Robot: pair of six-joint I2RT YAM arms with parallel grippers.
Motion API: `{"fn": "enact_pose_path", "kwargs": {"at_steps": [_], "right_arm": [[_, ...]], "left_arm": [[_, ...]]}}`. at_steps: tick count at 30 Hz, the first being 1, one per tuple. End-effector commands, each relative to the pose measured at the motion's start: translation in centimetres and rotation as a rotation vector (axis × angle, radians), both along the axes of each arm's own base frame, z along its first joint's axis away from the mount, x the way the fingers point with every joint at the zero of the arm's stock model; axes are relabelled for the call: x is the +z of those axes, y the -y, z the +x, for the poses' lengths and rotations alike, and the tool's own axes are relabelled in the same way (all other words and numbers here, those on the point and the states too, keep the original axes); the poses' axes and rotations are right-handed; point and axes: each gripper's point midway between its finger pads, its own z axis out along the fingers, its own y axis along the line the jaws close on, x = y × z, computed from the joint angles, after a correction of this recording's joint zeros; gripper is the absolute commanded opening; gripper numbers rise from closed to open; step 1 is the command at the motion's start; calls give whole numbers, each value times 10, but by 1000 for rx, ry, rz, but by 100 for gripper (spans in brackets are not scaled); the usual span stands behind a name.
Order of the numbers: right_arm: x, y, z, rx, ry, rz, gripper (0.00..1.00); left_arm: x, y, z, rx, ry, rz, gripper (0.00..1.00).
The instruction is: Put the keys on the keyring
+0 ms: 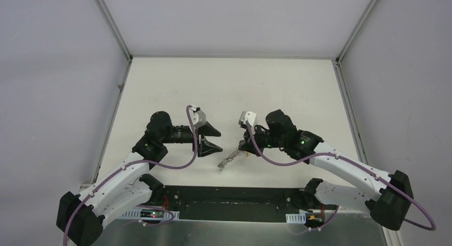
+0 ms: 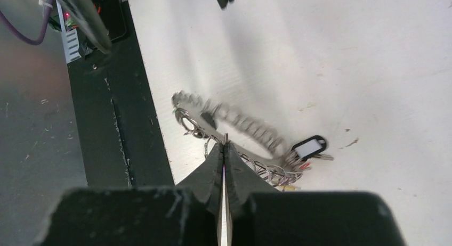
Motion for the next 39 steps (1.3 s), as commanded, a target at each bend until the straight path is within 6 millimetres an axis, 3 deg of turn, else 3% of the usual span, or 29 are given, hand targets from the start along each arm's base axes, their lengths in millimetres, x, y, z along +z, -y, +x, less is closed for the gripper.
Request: {"fn": "enact_pose_path", "kwargs": {"at_steps": [1, 8, 20, 24, 32, 37, 39], "right_arm": [[40, -3, 8, 29, 141, 139, 0], [52, -4, 0, 85, 157, 172, 0], [60, -7, 3, 72, 162, 187, 0], [62, -7, 5, 59, 163, 191, 0], [63, -7, 8, 40, 169, 196, 0], [60, -7, 9, 38, 169, 191, 0], [59, -6, 9, 36, 168, 189, 0]], "left_arm": [[-7, 12, 5, 4, 96, 21, 63], [-12, 35, 9, -12, 160, 41, 54], [-20, 62, 3, -44, 211, 42, 41], [-19, 67, 1, -48, 222, 32, 30], [-26, 77, -5, -86, 209, 42, 19], [-28, 79, -5, -85, 213, 52, 2], [-26, 78, -4, -76, 212, 48, 0]]}}
